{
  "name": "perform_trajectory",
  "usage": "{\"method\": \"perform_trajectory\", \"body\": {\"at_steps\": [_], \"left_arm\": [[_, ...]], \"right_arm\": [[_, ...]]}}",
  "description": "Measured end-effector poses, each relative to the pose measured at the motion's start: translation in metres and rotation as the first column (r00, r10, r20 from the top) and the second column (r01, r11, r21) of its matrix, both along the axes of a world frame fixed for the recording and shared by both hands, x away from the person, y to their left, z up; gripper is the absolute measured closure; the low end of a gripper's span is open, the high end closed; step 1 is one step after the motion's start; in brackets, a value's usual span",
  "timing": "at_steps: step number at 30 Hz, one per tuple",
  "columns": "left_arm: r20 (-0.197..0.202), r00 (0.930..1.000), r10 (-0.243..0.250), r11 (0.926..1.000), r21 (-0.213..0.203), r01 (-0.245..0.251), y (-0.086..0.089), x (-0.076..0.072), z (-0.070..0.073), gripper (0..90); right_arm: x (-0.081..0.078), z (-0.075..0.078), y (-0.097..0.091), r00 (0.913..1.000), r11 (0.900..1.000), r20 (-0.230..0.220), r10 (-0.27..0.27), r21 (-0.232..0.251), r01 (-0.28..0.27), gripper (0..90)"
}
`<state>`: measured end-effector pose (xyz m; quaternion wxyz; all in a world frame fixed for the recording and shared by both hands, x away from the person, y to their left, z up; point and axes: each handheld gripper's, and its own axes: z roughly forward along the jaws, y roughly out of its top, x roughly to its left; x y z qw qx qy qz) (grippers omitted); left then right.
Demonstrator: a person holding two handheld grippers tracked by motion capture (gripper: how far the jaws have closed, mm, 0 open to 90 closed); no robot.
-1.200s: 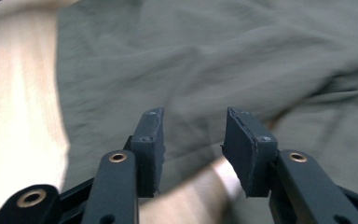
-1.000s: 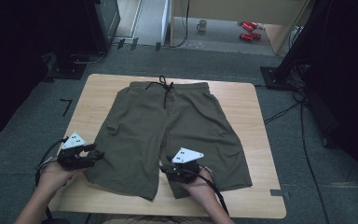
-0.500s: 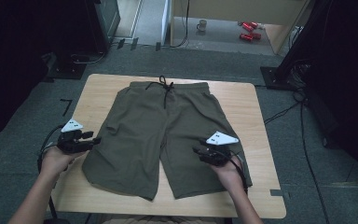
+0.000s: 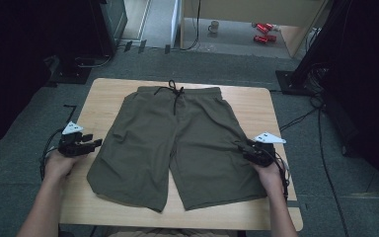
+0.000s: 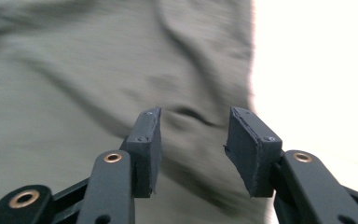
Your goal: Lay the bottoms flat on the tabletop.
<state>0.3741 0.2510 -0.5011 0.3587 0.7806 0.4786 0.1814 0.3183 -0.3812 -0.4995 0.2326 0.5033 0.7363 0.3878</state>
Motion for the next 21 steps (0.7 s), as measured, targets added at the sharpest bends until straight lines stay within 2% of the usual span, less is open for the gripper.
{"method": "perform_trajectory", "body": {"at_steps": [2, 5, 9, 12, 14, 17, 21], "left_arm": [[-0.006, 0.9999, 0.012, 0.9998, 0.014, -0.012, 0.002, 0.001, -0.003, 49.0], [-0.021, 0.9996, 0.019, 0.9992, 0.037, -0.018, 0.001, 0.003, -0.007, 48.2], [0.02, 0.9998, 0.007, 0.9987, 0.05, -0.008, -0.001, 0.0, -0.011, 45.2], [0.05, 0.9987, 0.01, 0.9993, 0.036, -0.011, -0.001, -0.003, -0.015, 41.7], [0.048, 0.9986, 0.023, 0.999, 0.038, -0.025, -0.001, -0.003, -0.015, 38.9], [0.045, 0.9981, 0.043, 0.9982, 0.039, -0.044, -0.001, -0.003, -0.015, 34.7], [0.042, 0.9975, 0.057, 0.9975, 0.04, -0.059, -0.001, -0.003, -0.015, 31.5]], "right_arm": [[0.001, -0.005, -0.012, 0.9988, 0.9985, -0.016, -0.046, 0.029, 0.046, 54.8], [0.0, -0.009, -0.022, 0.9962, 0.9961, -0.023, -0.084, 0.028, 0.084, 54.7], [-0.001, -0.015, -0.031, 0.9933, 0.9931, -0.016, -0.115, 0.023, 0.115, 52.1], [-0.001, -0.02, -0.037, 0.9894, 0.9898, -0.029, -0.142, 0.004, 0.142, 51.6], [-0.001, -0.023, -0.04, 0.9872, 0.9876, -0.03, -0.157, -0.011, 0.156, 47.3], [0.001, -0.024, -0.041, 0.9812, 0.983, -0.064, -0.182, -0.036, 0.18, 38.1], [0.002, -0.024, -0.043, 0.9747, 0.9779, -0.08, -0.209, -0.023, 0.208, 30.9]]}}
